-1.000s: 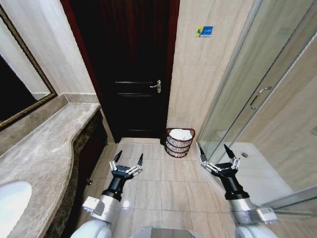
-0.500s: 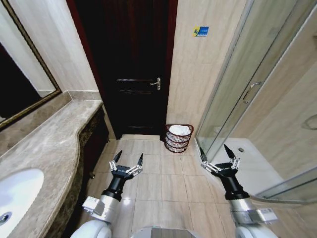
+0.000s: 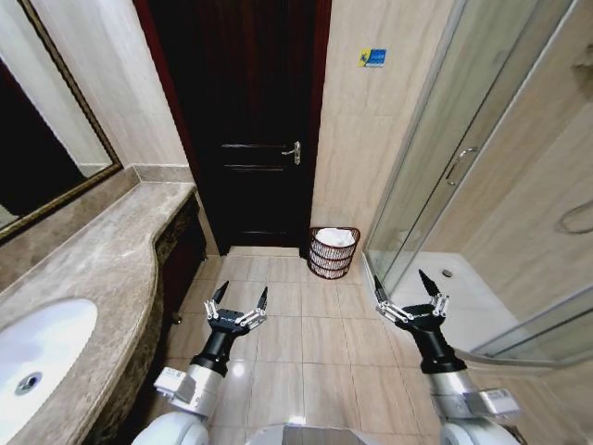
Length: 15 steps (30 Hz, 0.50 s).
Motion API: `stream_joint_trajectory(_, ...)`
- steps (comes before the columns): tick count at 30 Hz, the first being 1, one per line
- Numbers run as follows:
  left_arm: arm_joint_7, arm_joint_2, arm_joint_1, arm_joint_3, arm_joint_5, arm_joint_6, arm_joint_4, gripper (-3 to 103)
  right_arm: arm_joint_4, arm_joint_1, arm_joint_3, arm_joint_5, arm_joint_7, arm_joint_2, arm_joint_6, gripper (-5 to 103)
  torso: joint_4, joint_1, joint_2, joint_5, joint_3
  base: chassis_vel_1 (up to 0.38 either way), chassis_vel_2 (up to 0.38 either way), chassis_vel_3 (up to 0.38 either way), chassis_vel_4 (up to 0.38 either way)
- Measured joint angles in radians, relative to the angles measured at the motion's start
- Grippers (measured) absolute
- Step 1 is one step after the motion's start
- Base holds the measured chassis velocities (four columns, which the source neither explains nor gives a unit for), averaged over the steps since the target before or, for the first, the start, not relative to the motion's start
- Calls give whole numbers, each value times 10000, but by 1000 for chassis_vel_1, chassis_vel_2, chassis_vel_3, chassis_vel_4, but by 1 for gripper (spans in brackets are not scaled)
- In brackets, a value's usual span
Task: Discard the used towel into the hamper.
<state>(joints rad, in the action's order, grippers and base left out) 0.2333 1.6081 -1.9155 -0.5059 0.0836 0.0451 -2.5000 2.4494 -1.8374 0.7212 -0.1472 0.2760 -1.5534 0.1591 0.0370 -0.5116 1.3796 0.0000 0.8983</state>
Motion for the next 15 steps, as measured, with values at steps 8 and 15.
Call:
stream_joint_trajectory(8, 0, 0, 0, 0, 0, 0, 0, 100, 0, 0, 0, 0, 0, 0, 0, 100, 1, 0, 0, 0, 0, 87, -88, -87, 90)
stream_joint_trajectory(15, 0, 0, 0, 0, 0, 0, 0, 100, 0, 0, 0, 0, 0, 0, 0, 100, 1, -3, 0, 0, 1, 17, -21, -25, 19)
